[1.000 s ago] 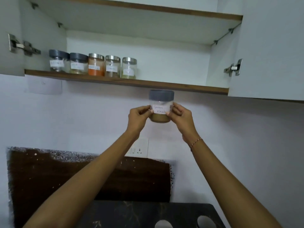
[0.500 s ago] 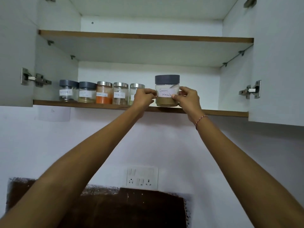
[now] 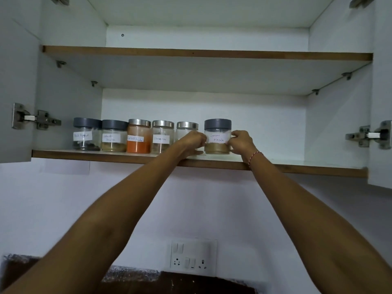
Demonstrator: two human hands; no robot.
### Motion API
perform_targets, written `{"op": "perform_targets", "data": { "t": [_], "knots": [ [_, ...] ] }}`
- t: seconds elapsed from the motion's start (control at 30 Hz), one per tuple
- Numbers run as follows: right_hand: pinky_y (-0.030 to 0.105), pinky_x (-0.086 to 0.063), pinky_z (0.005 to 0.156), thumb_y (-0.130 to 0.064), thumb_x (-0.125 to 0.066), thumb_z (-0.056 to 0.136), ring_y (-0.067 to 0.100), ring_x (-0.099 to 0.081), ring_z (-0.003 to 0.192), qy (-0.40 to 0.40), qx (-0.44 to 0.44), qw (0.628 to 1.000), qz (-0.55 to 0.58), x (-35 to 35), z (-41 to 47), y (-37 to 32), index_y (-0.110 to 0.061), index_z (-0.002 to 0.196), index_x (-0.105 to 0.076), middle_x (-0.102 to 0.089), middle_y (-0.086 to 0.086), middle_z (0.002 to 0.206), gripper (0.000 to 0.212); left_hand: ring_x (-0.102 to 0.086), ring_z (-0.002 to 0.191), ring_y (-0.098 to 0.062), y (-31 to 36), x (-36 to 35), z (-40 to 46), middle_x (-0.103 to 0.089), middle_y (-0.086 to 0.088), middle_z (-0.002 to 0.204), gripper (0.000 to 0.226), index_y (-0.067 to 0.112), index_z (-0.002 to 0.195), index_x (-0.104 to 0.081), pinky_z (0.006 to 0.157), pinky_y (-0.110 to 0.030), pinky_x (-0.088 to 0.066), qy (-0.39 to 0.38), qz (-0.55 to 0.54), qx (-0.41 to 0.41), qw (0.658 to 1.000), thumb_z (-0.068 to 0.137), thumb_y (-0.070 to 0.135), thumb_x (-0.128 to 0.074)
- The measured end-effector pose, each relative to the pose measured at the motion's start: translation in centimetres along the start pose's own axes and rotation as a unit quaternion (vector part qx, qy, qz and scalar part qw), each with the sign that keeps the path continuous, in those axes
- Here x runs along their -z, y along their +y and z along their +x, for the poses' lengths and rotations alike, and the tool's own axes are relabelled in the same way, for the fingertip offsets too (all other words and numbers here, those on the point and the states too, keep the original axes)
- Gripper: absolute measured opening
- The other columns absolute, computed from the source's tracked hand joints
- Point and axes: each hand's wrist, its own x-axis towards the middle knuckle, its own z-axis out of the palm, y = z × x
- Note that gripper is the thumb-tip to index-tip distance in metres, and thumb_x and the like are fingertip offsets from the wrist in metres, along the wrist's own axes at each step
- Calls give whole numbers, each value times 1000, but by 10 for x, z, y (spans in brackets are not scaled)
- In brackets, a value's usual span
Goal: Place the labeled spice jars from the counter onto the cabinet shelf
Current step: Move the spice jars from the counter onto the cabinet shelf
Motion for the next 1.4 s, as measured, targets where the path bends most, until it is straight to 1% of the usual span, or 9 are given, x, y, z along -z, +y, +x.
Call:
{"op": "perform_targets", "data": {
  "t": [0.2,0.33,0.47,0.67,0.73,0.9,1.07,1.17,1.4],
  "knots": [
    [42,-45,98,11,-38,87,24,-49,94,-96,-41,994,20,-17,17,3,-7,94,-52,-52,11,93,23,-47,72,-12,-15,10,24,-47,-5,83,21,7,93,-46,67,-26,-43,-39,-40,46,997,82,-8,-35],
    [39,-46,93,6,-36,89,20,-44,96,-133,-52,990,-16,-24,26,7,-9,119,-48,-47,7,103,36,-49,75,-13,-17,12,30,-49,-5,86,19,10,78,-47,65,-24,-44,-52,-49,62,996,82,-6,-38],
    [30,-42,79,5,-36,88,18,-43,98,-151,-63,986,-32,-27,31,8,-9,122,-46,-48,7,109,38,-52,79,-15,-19,13,35,-51,-6,88,17,11,81,-48,66,-24,-47,-39,-30,61,997,84,-4,-41],
    [31,-45,79,1,-38,91,26,-48,113,-134,-52,987,-66,-24,26,10,-7,129,-41,-46,15,134,40,-59,77,-23,-25,10,39,-57,-12,83,18,3,84,-55,73,-35,-53,43,158,-29,986,92,4,-40],
    [35,-44,92,-3,-41,91,31,-46,122,-76,-7,989,-128,-19,18,7,-2,136,-35,-43,18,139,46,-60,88,-28,-25,10,33,-61,-15,92,21,0,93,-59,77,-36,-49,91,284,-94,950,93,9,-40],
    [37,-37,101,-12,-43,94,31,-41,129,70,173,964,-191,-16,-21,5,-6,143,-27,-44,17,141,52,-63,84,-32,-15,-8,1,-66,-15,95,28,4,105,-59,66,-34,-45,230,504,-291,780,93,19,-39],
    [36,-24,115,-21,-44,94,28,-28,141,186,295,902,-254,-15,-81,46,-5,142,-33,-33,16,150,52,-48,129,-28,-59,-50,-55,-51,-14,138,45,6,135,-46,103,-41,-37,236,497,-428,717,94,22,-37],
    [42,-23,115,-24,-47,92,32,-24,143,200,286,891,-290,-8,-122,97,-5,143,-33,-27,19,152,56,-36,137,-30,-116,-85,-91,-38,-16,147,51,4,141,-36,109,-44,-30,222,480,-420,737,93,24,-41],
    [47,-24,115,-39,-45,92,33,-18,144,103,183,903,-374,-11,-234,225,-11,145,-29,-21,18,155,62,-12,146,-27,-245,-160,-178,-15,-12,157,55,11,148,-17,117,-45,-13,62,437,-261,859,97,31,-28]
  ]
}}
